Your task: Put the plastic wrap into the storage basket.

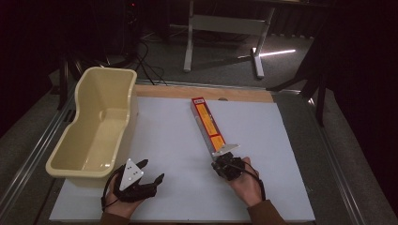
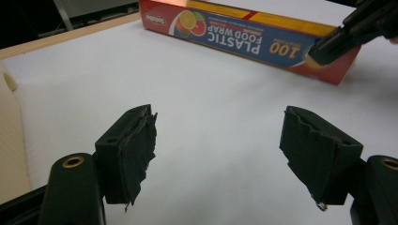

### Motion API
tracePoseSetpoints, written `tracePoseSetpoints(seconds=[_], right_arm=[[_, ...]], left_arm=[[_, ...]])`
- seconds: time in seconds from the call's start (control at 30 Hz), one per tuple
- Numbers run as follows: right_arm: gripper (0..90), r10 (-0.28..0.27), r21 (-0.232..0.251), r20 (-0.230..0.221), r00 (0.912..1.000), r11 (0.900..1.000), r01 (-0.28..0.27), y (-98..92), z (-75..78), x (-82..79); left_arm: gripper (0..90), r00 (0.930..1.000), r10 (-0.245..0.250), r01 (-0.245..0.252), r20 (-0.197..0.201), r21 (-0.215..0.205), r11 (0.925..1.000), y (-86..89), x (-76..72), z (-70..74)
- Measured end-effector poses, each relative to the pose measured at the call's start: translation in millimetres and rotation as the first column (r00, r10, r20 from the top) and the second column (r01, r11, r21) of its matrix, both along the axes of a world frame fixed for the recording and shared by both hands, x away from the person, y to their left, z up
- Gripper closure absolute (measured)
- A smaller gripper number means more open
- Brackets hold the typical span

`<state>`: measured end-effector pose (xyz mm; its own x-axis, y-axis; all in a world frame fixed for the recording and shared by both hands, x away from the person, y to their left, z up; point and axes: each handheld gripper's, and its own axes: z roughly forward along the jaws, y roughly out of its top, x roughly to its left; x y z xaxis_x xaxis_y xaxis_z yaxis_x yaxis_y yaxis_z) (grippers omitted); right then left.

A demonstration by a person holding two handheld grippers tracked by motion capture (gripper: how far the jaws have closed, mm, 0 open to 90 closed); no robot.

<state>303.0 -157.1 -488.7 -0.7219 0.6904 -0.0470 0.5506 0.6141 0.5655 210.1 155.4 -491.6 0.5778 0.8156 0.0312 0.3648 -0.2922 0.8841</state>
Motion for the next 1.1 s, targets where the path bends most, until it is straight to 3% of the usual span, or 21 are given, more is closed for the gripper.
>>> tracePoseSetpoints(seconds=[0.3, 0.4, 0.5, 0.57, 0.6, 0.67, 0.77, 0.83, 0.93, 0.97, 1.1], right_arm=[[89.7, -0.127, -0.063, -0.001, 0.9919, 0.99, 0.126, -44.7, -2.2, 18.5], [83.7, -0.094, -0.006, -0.049, 0.9944, 0.996, 0.093, -52.9, 1.0, 24.8], [77.0, -0.01, 0.048, -0.008, 0.9999, 0.999, 0.01, -51.8, 9.7, 26.4], [74.7, 0.011, 0.049, 0.01, 0.9999, 0.999, -0.011, -50.2, 13.1, 27.3], [68.4, 0.04, 0.059, 0.041, 0.9983, 0.997, -0.043, -45.5, 19.7, 33.7], [63.4, 0.051, 0.06, 0.055, 0.9972, 0.997, -0.054, -42.9, 22.6, 39.7], [62.0, 0.053, 0.062, 0.062, 0.9967, 0.996, -0.057, -41.2, 23.7, 43.2], [52.2, 0.042, 0.069, 0.086, 0.9954, 0.996, -0.048, -36.4, 25.1, 61.3], [50.8, 0.02, 0.071, 0.096, 0.9952, 0.997, -0.026, -34.6, 24.5, 70.7], [45.7, 0.003, 0.074, 0.096, 0.9954, 0.997, -0.01, -33.6, 23.6, 80.5], [38.9, -0.033, 0.068, 0.085, 0.9958, 0.997, 0.028, -31.7, 20.9, 97.9]], left_arm=[[26.5, 1.0, 0.006, -0.006, 0.0, -0.008, 1.0, 2.3, 0.9, -0.4], [26.5, 1.0, 0.006, -0.006, 0.0, -0.006, 1.0, 1.8, 1.3, -0.4], [26.5, 1.0, 0.005, -0.005, 0.0, -0.006, 1.0, 1.4, 1.9, -0.4], [26.4, 1.0, 0.005, -0.005, -0.001, -0.008, 1.0, 1.0, 2.0, -0.5], [26.4, 1.0, 0.004, -0.004, -0.002, -0.004, 1.0, 0.7, 1.8, -0.5], [26.4, 1.0, 0.004, -0.004, -0.002, -0.005, 1.0, 0.9, 1.7, -0.5], [26.4, 1.0, 0.004, -0.004, -0.002, -0.008, 1.0, 1.4, 1.7, -0.6], [26.4, 1.0, 0.005, -0.005, -0.002, -0.009, 1.0, 2.1, 1.9, -0.6], [26.4, 1.0, 0.004, -0.004, -0.002, -0.008, 1.0, 2.2, 1.9, -0.5], [26.4, 1.0, 0.003, -0.003, -0.002, -0.01, 0.9999, 1.8, 2.2, -0.8], [26.4, 1.0, 0.001, -0.001, -0.006, -0.011, 0.9999, 0.9, 2.6, -1.2]])
